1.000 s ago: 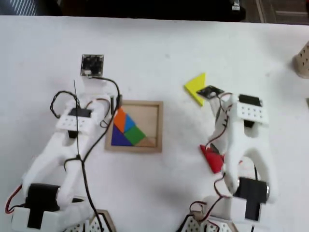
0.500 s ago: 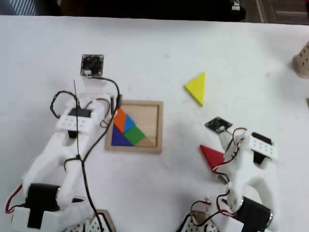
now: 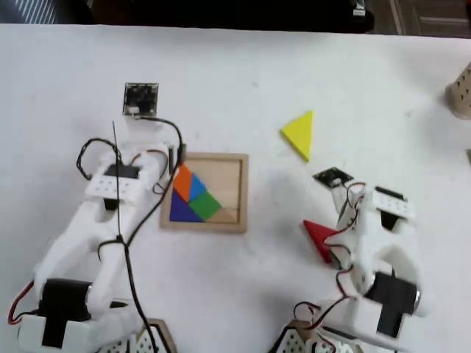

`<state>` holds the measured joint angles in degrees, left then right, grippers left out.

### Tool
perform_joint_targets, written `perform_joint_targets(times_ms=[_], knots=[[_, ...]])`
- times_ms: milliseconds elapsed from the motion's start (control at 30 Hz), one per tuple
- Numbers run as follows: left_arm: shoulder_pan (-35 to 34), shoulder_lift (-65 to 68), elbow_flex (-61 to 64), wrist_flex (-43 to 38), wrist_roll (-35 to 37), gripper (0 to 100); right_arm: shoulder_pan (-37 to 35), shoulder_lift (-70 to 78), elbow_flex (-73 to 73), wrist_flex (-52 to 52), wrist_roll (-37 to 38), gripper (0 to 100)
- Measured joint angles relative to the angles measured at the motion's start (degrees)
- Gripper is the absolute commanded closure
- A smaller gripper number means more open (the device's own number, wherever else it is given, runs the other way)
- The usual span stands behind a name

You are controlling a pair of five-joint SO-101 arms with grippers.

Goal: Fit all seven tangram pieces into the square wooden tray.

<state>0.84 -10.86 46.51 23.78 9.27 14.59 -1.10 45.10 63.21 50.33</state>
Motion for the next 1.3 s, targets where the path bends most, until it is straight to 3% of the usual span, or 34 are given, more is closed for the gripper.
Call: perform_joint_targets(times_ms=[433,667,833,1033,1300], knots=[[0.0,0.0,0.0,0.0,0.0,78,-14.1,8.3,-19.8,2.1,-17.1,98.1],[0.0,0.0,0.0,0.0,0.0,78,-15.0,8.4,-24.4,2.2,-20.6,98.1],[-0.1,0.0,0.0,0.0,0.0,77,-17.1,8.4,-25.8,6.8,-20.3,94.2],[-0.1,0.0,0.0,0.0,0.0,77,-20.6,8.4,-25.8,9.3,-12.7,69.7],[0.0,0.0,0.0,0.0,0.0,77,-20.3,11.5,-25.8,7.1,-1.3,63.1]])
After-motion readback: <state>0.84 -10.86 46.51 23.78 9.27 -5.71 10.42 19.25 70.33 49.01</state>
